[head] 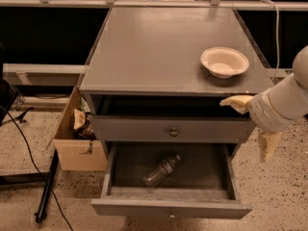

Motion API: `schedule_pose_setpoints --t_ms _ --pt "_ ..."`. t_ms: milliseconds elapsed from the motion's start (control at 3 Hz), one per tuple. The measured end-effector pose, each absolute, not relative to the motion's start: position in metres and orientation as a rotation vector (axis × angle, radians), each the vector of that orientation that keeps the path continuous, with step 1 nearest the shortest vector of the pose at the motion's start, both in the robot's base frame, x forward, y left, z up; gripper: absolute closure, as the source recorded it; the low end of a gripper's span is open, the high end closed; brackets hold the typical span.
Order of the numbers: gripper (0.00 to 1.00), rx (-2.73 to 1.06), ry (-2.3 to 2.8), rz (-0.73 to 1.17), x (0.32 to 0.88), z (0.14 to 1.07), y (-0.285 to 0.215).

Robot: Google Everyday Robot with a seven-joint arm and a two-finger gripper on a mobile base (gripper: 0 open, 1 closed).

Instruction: Pick water bottle from middle drawer and place on counter

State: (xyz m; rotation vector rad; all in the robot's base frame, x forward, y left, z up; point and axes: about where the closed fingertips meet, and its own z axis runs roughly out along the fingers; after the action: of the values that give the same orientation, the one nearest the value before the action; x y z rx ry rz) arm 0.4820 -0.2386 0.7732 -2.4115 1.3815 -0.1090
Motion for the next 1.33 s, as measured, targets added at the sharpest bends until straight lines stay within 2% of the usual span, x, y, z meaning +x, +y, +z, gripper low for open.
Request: schedule_pose_setpoints --t_ms 333,1333 --pt "0.00 -2.511 1.231 0.081 0.479 0.717 -0.254" --pt "0.00 -2.607 0.987 0.152 0.458 0.662 -0.254"
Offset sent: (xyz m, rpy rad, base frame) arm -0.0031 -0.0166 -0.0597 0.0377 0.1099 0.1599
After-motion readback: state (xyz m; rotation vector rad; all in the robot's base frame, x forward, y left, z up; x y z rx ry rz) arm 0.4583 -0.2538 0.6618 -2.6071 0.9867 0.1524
